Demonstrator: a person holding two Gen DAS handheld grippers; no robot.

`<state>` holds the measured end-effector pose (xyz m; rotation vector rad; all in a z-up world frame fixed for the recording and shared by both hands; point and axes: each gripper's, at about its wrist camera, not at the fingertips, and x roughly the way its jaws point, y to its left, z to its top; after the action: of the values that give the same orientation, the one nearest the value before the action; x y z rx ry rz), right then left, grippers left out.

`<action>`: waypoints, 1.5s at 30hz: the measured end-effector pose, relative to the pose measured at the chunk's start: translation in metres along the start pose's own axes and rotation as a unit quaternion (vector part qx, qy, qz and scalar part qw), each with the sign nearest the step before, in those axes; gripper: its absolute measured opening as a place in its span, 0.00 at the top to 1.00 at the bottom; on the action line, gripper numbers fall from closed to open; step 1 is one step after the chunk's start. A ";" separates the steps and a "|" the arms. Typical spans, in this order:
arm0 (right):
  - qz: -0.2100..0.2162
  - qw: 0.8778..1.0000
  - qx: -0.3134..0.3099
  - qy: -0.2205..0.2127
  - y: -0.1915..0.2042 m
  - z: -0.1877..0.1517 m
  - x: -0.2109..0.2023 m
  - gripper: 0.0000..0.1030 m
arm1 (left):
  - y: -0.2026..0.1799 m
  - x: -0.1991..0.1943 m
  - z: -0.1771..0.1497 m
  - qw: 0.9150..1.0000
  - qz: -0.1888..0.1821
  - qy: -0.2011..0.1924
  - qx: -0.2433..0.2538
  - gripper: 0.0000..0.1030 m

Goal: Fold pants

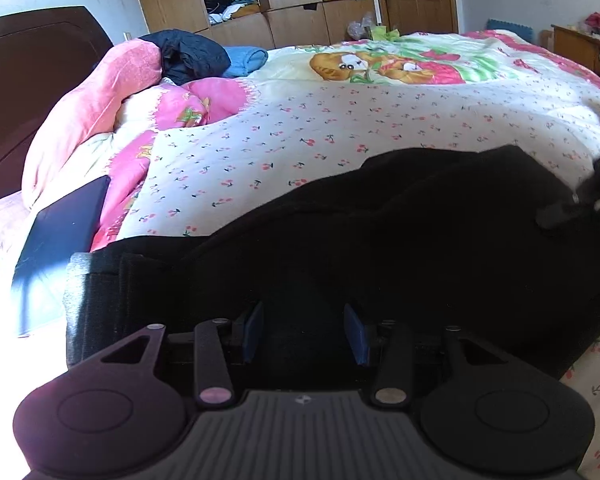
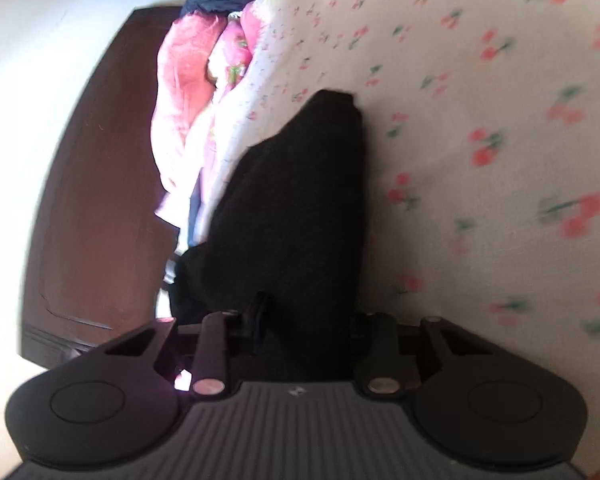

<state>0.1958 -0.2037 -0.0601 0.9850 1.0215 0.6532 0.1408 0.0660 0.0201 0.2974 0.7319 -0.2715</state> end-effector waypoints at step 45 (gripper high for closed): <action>-0.102 0.984 0.020 -0.142 -0.015 -0.032 -0.177 0.88 | -0.186 0.010 0.074 0.980 -0.130 -0.063 0.139 0.64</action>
<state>0.0954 -0.3454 -0.0096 0.9606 0.8700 0.3124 0.1289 -0.1338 0.0339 0.4452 0.6065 -0.6386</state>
